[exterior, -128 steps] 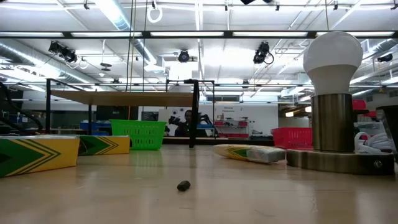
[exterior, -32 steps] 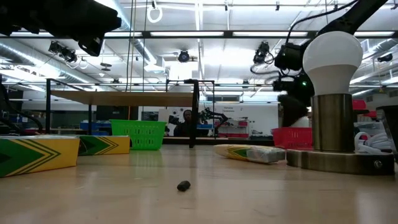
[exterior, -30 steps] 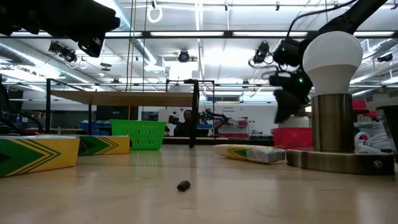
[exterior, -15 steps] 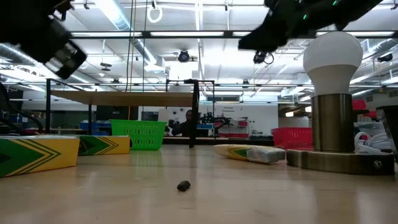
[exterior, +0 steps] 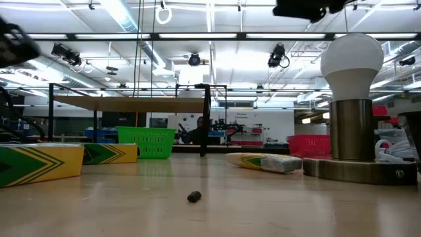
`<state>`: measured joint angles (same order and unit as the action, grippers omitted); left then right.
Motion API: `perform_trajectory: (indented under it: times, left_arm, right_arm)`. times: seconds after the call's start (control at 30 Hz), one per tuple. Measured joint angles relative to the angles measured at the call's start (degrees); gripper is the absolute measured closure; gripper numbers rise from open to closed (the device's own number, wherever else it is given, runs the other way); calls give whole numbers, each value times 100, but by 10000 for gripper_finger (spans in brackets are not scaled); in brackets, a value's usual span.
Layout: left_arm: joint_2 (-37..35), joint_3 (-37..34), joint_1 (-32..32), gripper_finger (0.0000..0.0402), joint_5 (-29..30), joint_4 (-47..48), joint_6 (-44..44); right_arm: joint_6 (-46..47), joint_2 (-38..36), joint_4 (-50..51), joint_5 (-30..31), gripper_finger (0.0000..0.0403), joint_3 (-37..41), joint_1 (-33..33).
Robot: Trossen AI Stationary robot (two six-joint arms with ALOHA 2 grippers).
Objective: Pick & Place Office Desk Supplies
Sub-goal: Put the orange rubber band into the red basket
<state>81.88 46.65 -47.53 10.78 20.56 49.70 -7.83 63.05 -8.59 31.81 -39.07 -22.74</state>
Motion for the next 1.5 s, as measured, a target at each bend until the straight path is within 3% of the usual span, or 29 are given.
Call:
perform_trajectory:
  times: [0.37, 0.5, 0.57, 0.7, 0.83, 0.97, 1.07, 1.17, 1.37, 1.5]
  left_arm:
    - [2120, 1829, -138, 287, -1481, 1039, 648]
    - [2339, 2487, -168, 287, -792, 2343, 491]
    - [2339, 2641, -166, 287, -634, 2537, 489]
    - [2319, 2705, -162, 286, -536, 2574, 774]
    - [2322, 2717, -166, 264, -1019, 2328, 841]
    - [2324, 2717, -167, 196, -1293, 2232, 1321]
    - [2324, 2717, -234, 137, -825, 2084, 1589]
    - [2333, 2629, -240, 104, -574, 1949, 1855]
    - [2600, 2461, -370, 100, -619, 1567, 1964]
    - [2911, 2461, -500, 100, -958, 1072, 1862]
  right_arm:
    - [-98, 509, 192, 151, 211, 0, -794]
    - [-51, 693, 160, 380, 190, 0, -803]
    - [3, 715, 153, 410, 182, 0, -802]
    - [8, 713, 114, 413, 179, 0, -825]
    - [-17, 713, 84, 411, 179, 0, -835]
    - [-15, 713, 86, 410, 179, 0, -835]
    - [-15, 710, 86, 409, 179, 0, -835]
    - [-14, 710, 90, 409, 179, 0, -835]
    - [-14, 708, 185, 404, 179, 0, -835]
    - [-14, 708, 199, 404, 179, 0, -833]
